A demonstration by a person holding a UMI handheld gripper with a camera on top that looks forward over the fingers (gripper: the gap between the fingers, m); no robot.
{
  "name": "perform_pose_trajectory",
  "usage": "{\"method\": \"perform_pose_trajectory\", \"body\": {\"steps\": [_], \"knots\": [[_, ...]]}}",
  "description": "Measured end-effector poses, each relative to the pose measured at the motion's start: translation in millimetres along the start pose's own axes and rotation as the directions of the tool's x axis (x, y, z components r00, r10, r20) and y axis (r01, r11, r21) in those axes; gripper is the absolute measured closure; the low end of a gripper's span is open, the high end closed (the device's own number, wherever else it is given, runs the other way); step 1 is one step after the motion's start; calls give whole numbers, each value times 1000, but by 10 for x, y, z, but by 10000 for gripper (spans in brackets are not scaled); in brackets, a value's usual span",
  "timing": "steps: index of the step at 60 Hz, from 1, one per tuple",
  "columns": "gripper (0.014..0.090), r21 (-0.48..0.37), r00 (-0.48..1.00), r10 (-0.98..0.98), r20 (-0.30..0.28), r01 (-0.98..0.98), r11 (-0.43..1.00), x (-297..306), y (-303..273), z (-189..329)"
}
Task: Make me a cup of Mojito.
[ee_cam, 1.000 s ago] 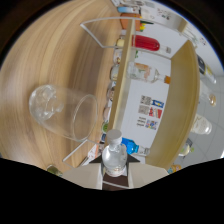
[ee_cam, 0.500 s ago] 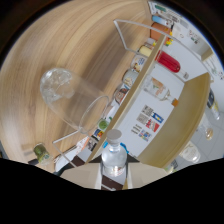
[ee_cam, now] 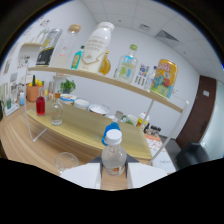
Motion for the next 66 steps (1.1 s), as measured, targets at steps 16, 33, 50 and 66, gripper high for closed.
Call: {"method": "perform_pose_trajectory", "body": {"steps": [16,33,50,66], "knots": [[703,-135,934,353,48,-344,929,-123,989,478],[704,-222,935,351,50,-333,916,-251,1560,693],[698,-256,948,316,46,-294,921,-314,1709,759],[545,-284,941,337,11,-320,904,-324,1761,677]]}}
